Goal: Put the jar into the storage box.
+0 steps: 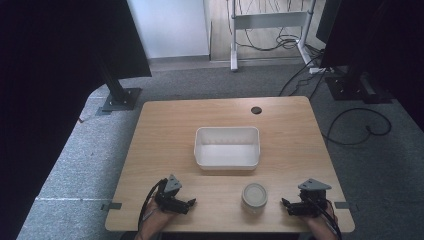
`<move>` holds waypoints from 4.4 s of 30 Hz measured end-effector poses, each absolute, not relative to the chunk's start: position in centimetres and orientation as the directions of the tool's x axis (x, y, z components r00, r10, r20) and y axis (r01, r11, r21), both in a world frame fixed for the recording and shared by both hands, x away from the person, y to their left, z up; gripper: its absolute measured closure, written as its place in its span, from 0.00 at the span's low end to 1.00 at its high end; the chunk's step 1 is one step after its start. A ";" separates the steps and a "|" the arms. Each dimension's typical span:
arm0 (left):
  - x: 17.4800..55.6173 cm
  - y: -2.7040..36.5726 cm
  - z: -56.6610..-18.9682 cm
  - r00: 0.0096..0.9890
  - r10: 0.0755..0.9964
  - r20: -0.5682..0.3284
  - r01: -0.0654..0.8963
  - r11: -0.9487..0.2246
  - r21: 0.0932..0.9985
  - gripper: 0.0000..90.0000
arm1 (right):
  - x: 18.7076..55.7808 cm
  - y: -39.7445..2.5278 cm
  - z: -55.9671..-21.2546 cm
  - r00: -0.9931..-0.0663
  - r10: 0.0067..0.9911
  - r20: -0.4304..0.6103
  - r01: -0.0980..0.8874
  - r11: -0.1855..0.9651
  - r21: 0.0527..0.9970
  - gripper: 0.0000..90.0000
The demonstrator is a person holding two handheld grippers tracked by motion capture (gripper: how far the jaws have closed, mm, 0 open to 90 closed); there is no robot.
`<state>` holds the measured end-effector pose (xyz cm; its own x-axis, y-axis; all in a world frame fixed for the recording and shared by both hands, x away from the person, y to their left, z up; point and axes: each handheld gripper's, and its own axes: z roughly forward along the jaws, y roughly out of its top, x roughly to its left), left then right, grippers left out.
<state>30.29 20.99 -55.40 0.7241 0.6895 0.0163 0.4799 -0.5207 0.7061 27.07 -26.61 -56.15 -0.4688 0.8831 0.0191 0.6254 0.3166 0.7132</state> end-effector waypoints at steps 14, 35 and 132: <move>29.6 19.6 -54.6 0.749 0.661 0.044 0.448 -0.555 0.701 0.07 | 27.1 -26.6 -56.2 -0.469 0.883 0.019 0.625 0.317 0.713 0.00; 29.1 18.0 -52.8 0.782 0.623 -0.005 0.420 -0.521 0.743 0.06 | 27.1 -26.6 -56.2 -0.469 0.883 0.019 0.625 0.316 0.713 0.00; 28.3 1.8 -52.2 0.932 0.361 -0.015 0.245 -0.603 0.759 0.02 | 27.1 -26.7 -56.2 -0.477 0.879 0.020 0.623 0.322 0.713 0.00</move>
<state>28.34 1.81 -52.23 0.9323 0.3613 -0.0145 0.2454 -0.6027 0.7593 27.09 -26.70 -56.15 -0.4770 0.8787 0.0200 0.6227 0.3219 0.7132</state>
